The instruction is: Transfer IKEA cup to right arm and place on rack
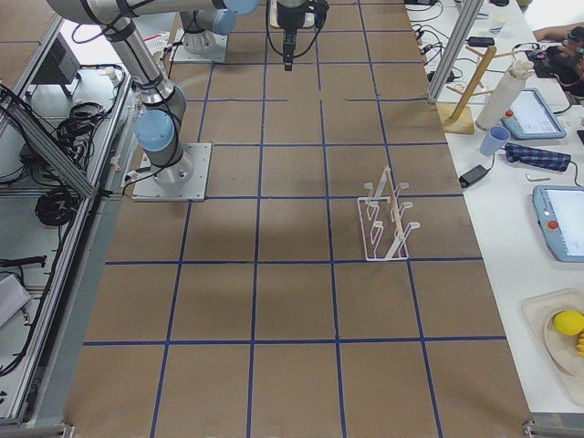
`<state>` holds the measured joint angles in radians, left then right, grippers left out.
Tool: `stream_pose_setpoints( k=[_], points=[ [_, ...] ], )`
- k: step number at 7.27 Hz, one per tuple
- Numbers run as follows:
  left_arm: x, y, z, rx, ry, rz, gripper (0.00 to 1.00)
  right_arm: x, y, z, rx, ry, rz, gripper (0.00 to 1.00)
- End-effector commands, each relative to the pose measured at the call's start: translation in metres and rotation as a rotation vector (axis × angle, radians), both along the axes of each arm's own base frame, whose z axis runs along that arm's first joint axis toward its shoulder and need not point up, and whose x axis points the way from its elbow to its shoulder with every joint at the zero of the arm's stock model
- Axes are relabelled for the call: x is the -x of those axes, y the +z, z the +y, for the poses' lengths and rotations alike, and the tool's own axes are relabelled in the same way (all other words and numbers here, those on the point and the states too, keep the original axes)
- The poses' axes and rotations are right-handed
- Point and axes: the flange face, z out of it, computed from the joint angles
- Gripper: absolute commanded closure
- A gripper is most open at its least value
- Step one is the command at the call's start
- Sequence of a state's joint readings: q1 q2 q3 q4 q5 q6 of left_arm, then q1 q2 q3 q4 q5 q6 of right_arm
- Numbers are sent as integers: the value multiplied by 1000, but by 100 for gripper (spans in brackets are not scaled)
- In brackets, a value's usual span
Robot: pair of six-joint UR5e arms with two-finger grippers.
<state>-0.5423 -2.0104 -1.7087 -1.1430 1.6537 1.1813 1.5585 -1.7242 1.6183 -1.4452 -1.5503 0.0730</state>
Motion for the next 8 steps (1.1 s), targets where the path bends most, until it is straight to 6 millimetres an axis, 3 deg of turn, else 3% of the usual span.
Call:
stream_pose_setpoints(
  k=[1, 2, 6, 8],
  points=[
    [0, -1, 0, 5, 5, 2, 93, 0, -1, -1, 0, 1, 2, 0],
    [1, 0, 0, 9, 6, 4, 100, 0, 0, -1, 1, 1, 1, 0],
    [2, 27, 0, 5, 4, 9, 100, 0, 0, -1, 1, 1, 2, 0],
    [5, 61, -5, -2, -5, 17, 100, 3, -3, -2, -12, -7, 5, 0]
  ],
)
